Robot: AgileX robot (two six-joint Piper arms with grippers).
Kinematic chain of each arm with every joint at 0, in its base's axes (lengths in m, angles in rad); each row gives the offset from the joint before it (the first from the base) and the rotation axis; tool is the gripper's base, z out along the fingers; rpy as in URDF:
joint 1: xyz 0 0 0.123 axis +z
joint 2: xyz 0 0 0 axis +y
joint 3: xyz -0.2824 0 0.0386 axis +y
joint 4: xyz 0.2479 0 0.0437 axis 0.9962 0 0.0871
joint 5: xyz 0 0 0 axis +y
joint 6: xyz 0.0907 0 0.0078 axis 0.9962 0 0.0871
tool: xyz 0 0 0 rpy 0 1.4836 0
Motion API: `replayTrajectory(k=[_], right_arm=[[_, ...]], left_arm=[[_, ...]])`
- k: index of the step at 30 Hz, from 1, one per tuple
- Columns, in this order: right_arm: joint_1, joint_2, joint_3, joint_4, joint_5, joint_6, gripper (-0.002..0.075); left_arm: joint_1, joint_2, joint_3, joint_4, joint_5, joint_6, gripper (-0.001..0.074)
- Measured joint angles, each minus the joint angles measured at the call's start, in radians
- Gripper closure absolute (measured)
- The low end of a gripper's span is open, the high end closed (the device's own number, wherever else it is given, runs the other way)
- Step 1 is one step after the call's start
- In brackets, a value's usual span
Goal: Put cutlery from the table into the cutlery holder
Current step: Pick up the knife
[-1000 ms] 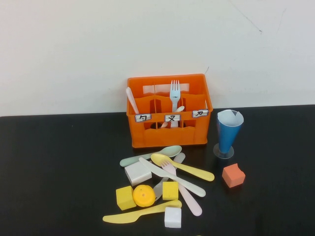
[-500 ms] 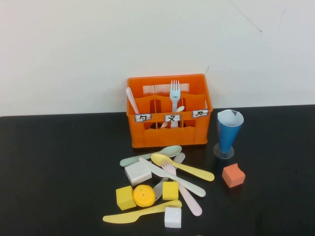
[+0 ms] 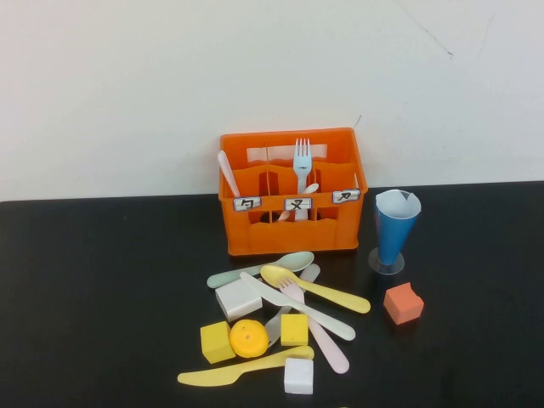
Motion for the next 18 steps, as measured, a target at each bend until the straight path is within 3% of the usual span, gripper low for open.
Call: replayTrajectory(k=[7,18], right_arm=[[0.0,0.0,0.0,-0.047,-0.063,0.006,0.0729],[0.0,0.0,0.0,-0.059,-0.066,-0.131,0.0729]], left_arm=[[0.0,0.0,0.0,0.0,0.0,0.0,0.0735],[0.0,0.0,0.0,0.0,0.0,0.0,0.0735]])
